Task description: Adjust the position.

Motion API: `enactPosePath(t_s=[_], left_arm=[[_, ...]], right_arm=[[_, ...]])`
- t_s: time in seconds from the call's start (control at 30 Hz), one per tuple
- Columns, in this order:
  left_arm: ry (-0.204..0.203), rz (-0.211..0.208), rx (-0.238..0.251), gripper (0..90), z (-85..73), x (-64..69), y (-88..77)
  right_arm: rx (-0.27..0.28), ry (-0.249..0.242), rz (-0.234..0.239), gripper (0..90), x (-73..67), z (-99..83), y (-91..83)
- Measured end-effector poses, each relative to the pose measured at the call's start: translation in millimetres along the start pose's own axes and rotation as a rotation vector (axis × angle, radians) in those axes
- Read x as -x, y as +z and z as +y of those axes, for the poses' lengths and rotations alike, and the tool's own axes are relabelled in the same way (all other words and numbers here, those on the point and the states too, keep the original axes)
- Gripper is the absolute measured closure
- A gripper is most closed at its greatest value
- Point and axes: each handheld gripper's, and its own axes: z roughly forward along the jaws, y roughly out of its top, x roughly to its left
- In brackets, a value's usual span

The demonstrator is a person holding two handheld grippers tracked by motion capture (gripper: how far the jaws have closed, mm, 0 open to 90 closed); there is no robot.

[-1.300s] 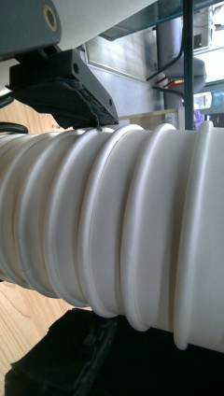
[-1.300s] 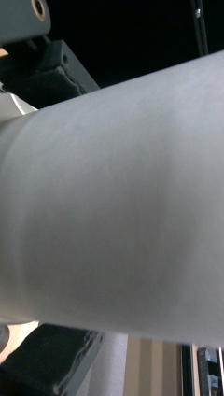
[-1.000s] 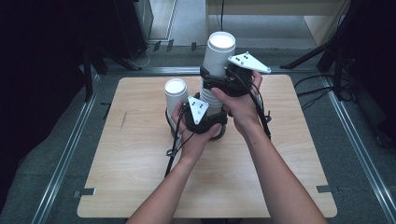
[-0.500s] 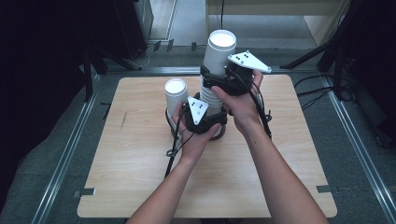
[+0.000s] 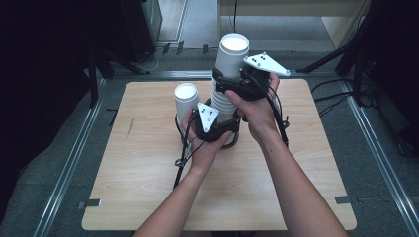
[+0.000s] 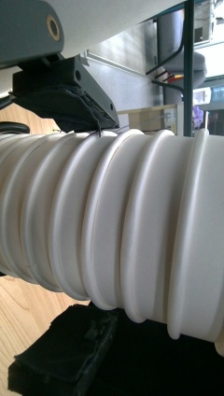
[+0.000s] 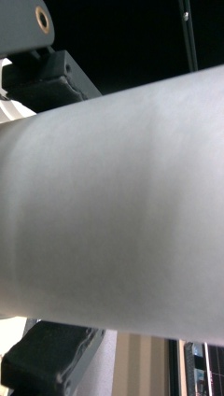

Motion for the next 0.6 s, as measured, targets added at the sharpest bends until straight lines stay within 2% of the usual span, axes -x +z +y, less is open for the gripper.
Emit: enactPosePath(t_s=[0.03,0.13,0.6], left_arm=[[-0.001,0.000,0.003,8.2,-0.1,0.1,0.2],[-0.003,0.000,0.001,8.2,-0.1,0.2,0.2],[-0.008,0.003,0.000,8.3,0.4,0.8,-0.3]], right_arm=[[0.003,-0.009,0.002,11.3,-1.2,0.3,-0.6],[0.005,-0.026,-0.011,11.6,-2.8,0.7,-0.8],[0.020,-0.013,-0.009,11.4,-3.0,5.4,-2.1]])
